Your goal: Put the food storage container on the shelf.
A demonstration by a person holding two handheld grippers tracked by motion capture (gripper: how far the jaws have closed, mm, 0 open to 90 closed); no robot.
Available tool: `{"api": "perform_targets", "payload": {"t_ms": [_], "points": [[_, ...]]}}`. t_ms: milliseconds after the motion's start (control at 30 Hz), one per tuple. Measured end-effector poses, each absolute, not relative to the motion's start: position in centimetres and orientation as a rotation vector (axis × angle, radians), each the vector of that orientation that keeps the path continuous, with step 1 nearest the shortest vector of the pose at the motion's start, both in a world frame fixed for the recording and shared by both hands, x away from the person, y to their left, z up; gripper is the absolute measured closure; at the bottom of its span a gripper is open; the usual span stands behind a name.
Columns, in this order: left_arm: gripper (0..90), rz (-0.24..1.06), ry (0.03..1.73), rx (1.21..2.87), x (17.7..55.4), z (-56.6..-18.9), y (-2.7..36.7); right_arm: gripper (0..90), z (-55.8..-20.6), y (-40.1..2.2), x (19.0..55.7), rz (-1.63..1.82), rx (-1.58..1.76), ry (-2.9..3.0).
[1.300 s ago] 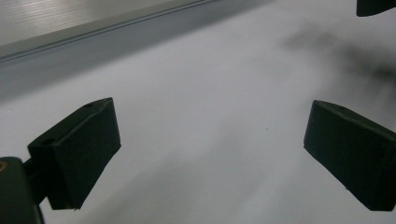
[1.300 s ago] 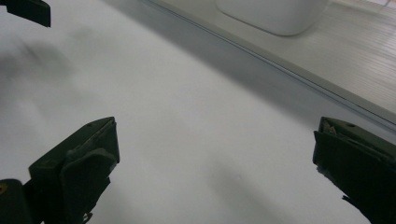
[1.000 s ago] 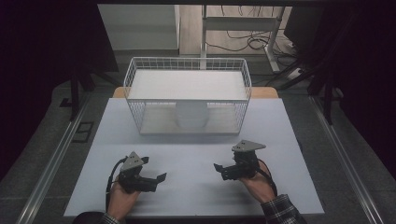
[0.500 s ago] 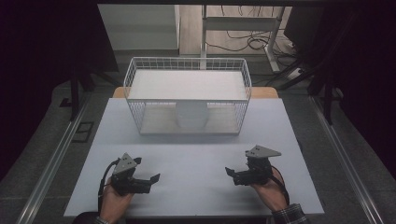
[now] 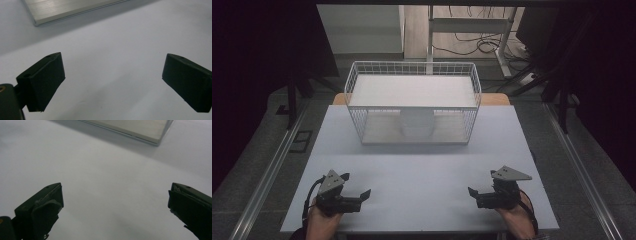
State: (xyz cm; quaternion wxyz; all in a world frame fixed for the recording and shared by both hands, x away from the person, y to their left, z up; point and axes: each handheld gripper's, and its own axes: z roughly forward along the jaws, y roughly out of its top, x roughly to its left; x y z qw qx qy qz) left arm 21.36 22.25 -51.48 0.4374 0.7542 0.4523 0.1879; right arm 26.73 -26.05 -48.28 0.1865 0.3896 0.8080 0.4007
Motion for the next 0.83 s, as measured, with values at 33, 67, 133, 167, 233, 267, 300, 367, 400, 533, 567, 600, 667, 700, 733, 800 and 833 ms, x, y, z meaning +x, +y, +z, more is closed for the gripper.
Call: {"api": "perform_targets", "payload": {"t_ms": [33,67,133,167,233,267,300,367,400,533,567,600,667,700,733,800,833], "points": [[3.8,0.468,1.129,1.876,21.2,-51.5,22.4,0.0,-48.4,-26.3,26.5,1.129,1.11,2.271],[3.7,0.469,1.133,1.874,21.1,-51.5,22.5,0.0,-48.5,-26.6,26.4,1.128,1.114,2.268],[3.7,0.474,1.141,1.875,20.9,-51.6,22.7,0.0,-48.7,-27.0,26.0,1.125,1.128,2.262],[3.7,0.473,1.144,1.877,20.8,-51.7,22.7,0.0,-48.8,-27.2,25.9,1.123,1.136,2.26],[3.7,0.471,1.148,1.881,20.7,-51.7,22.8,0.0,-48.9,-27.3,25.7,1.119,1.144,2.261],[3.7,0.473,1.159,1.883,20.5,-51.9,22.9,0.0,-49.3,-27.7,25.5,1.101,1.157,2.266],[3.6,0.472,1.164,1.886,20.5,-52.0,23.0,0.0,-49.4,-27.7,25.4,1.094,1.159,2.268],[3.6,0.464,1.175,1.895,20.4,-52.2,23.1,0.0,-49.7,-28.0,25.3,1.07,1.166,2.276],[3.6,0.454,1.185,1.898,20.4,-52.3,23.2,0.0,-49.8,-28.1,25.3,1.062,1.166,2.279],[3.3,0.429,1.202,1.908,20.5,-52.6,23.3,0.0,-50.0,-28.3,25.1,1.047,1.185,2.278],[3.3,0.424,1.204,1.904,20.4,-52.6,23.4,0.0,-50.0,-28.3,25.1,1.049,1.186,2.278],[3.3,0.42,1.206,1.903,20.5,-52.6,23.4,0.0,-50.0,-28.3,25.1,1.046,1.188,2.278],[3.3,0.414,1.206,1.902,20.5,-52.6,23.5,0.0,-50.0,-28.3,25.1,1.047,1.193,2.277],[3.3,0.412,1.207,1.902,20.5,-52.6,23.5,0.1,-50.1,-28.3,25.2,1.044,1.199,2.28],[3.2,0.411,1.207,1.904,20.5,-52.6,23.4,0.3,-50.1,-28.3,25.2,1.042,1.204,2.282],[3.3,0.41,1.209,1.908,20.6,-52.6,23.3,0.4,-50.1,-28.3,25.3,1.037,1.206,2.285],[3.3,0.406,1.21,1.911,20.6,-52.6,23.3,0.4,-50.2,-28.3,25.3,1.033,1.209,2.287]]}}
